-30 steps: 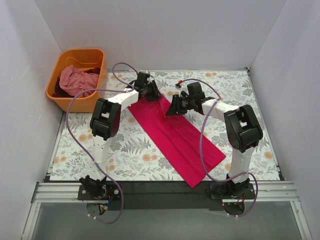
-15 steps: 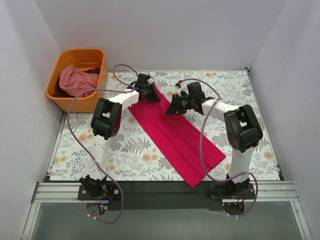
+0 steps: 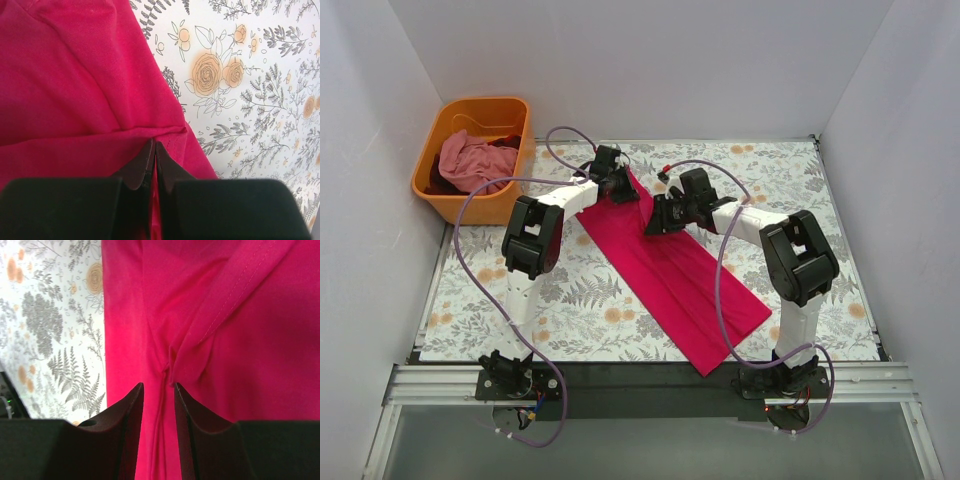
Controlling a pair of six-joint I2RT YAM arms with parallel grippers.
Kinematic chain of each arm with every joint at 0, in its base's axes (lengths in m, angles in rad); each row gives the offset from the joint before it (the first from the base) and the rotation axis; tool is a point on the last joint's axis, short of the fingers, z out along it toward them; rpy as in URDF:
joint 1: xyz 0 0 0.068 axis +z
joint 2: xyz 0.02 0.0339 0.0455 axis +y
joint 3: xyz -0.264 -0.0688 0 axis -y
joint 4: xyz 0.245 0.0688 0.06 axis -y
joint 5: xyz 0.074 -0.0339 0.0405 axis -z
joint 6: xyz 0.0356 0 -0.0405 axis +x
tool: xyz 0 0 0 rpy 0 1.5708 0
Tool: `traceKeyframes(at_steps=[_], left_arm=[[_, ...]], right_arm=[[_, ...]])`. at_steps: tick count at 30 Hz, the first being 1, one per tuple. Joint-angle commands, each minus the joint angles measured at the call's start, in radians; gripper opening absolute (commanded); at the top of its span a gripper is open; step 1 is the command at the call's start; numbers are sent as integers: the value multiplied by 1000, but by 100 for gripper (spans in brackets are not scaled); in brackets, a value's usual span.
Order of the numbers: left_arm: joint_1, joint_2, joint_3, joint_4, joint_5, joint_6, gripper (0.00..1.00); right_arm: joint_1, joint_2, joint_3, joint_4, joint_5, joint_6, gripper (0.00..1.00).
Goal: Fold and stack the t-shirts
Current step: Fold the tshirt
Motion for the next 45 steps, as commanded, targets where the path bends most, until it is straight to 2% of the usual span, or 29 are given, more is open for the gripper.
traceKeyframes(at_steps=[1,14,17,20,21,24,45], left_arm=[[-4,-73,41,0,-16,16,0],[-2,-72,46,-2,-18,21,0],[-4,-71,46,-2,-19,21,0],[-2,-73,46,-3,-25,22,0],[-2,-76,44,-2,-27,22,0],[1,-84,48,-5,-31,24,0],[64,-182,-49,-8,-58,32,0]], right_arm=[[25,15,62,-15,98,-59,37],[83,42,119,-107,299,-127,36],[91,42,118,-113,315,-131,32],[95,36,119,-114,316,-138,22],[98,33,121,-116,314,-139,14],[109,21,134,-128,317,-151,1],[155,50,222,-191,312,-181,1]])
